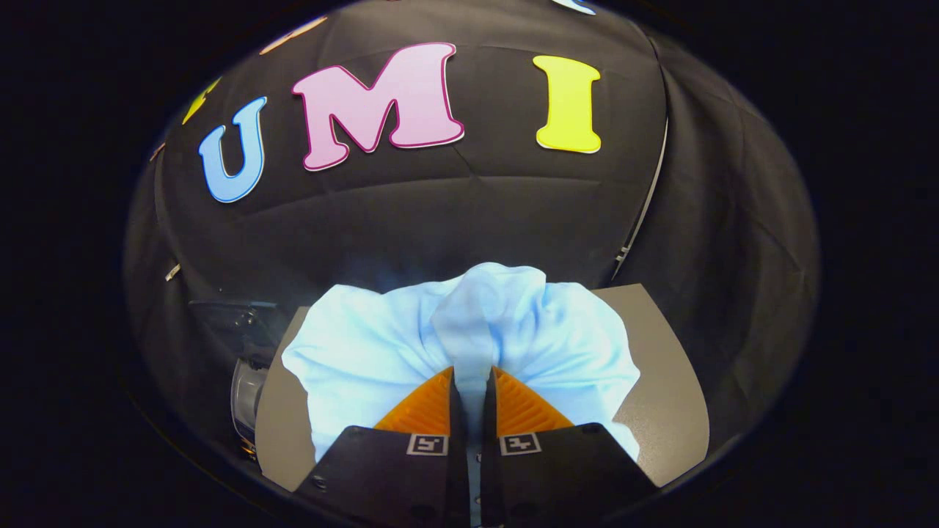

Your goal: Put the clothes into the washing machine and then close the washing machine lid.

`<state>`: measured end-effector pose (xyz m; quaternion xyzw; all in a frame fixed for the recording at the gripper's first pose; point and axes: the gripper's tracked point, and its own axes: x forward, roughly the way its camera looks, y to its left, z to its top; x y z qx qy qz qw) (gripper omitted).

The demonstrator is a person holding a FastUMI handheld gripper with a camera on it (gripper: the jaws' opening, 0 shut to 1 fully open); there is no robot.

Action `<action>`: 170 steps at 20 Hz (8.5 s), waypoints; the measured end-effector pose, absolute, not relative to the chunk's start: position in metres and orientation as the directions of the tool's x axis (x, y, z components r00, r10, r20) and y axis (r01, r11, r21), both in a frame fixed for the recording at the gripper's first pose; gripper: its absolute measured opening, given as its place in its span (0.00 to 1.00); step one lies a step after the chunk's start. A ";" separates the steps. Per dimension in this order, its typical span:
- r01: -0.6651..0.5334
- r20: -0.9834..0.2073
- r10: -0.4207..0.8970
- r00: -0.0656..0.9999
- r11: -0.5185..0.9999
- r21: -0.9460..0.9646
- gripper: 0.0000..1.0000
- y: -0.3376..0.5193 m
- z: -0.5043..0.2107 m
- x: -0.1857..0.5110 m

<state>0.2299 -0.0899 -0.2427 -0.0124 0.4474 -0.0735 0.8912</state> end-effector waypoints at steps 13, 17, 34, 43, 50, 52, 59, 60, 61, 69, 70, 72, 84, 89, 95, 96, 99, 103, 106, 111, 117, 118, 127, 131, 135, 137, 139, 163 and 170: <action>0.071 -0.588 -0.082 0.805 0.997 -0.042 0.10 -0.053 -0.094 0.224; 0.032 -0.464 -0.044 0.885 0.999 -0.033 0.10 -0.023 -0.023 0.225; -0.467 -0.283 0.475 0.833 0.879 0.100 0.10 0.262 0.033 0.219; -0.697 -0.307 0.716 0.627 0.692 0.189 0.10 0.368 -0.070 0.185; -0.792 -0.477 0.765 0.433 0.575 0.205 0.10 0.402 -0.219 0.166; -0.794 -0.534 0.746 0.399 0.572 0.205 0.10 0.398 -0.257 0.168; -0.754 -0.756 0.592 0.277 0.622 0.211 0.10 0.370 -0.366 0.155; -0.763 -0.775 0.573 0.267 0.617 0.193 0.10 0.364 -0.375 0.154; -0.771 -0.780 0.570 0.256 0.608 0.191 0.13 0.365 -0.375 0.151; -0.768 -0.745 0.621 0.245 0.593 0.242 1.00 0.372 -0.356 0.144; -0.771 -0.731 0.636 0.245 0.586 0.251 1.00 0.375 -0.350 0.144; -0.779 -0.689 0.674 0.268 0.572 0.256 0.99 0.382 -0.336 0.149; -0.645 -0.380 0.650 0.658 0.747 0.160 0.99 0.373 -0.263 0.236; -0.439 -0.302 0.459 0.836 0.888 0.135 0.99 0.338 -0.248 0.279; -0.182 -0.379 0.213 0.901 0.976 0.115 0.99 0.285 -0.274 0.328; -0.156 -0.392 0.186 0.901 0.982 0.107 0.99 0.279 -0.279 0.333; -0.091 -0.443 0.110 0.890 0.994 0.064 0.99 0.262 -0.300 0.343; -0.067 -0.491 0.087 0.867 0.996 0.058 0.99 0.259 -0.316 0.350; -0.068 -0.491 0.079 0.868 0.997 0.040 0.99 0.260 -0.321 0.354; -0.050 -0.505 0.058 0.861 0.998 0.030 1.00 0.255 -0.324 0.359; -0.055 -0.519 0.055 0.853 0.998 0.017 1.00 0.256 -0.323 0.352; -0.055 -0.518 0.054 0.854 0.998 0.013 1.00 0.256 -0.321 0.349; -0.036 -0.544 0.023 0.839 0.999 -0.013 1.00 0.256 -0.310 0.309; -0.039 -0.568 0.027 0.823 0.999 -0.009 1.00 0.257 -0.304 0.283; 0.006 -0.585 -0.024 0.811 0.999 -0.034 0.99 0.256 -0.302 0.253; 0.019 -0.599 -0.036 0.800 0.999 -0.035 1.00 0.256 -0.302 0.239; 0.014 -0.629 -0.034 0.777 0.999 -0.036 0.99 0.257 -0.305 0.225; -0.088 -0.427 0.083 0.900 0.996 0.008 0.98 0.247 -0.152 0.156; -0.113 -0.268 0.097 0.959 0.992 -0.046 0.98 0.211 -0.064 0.115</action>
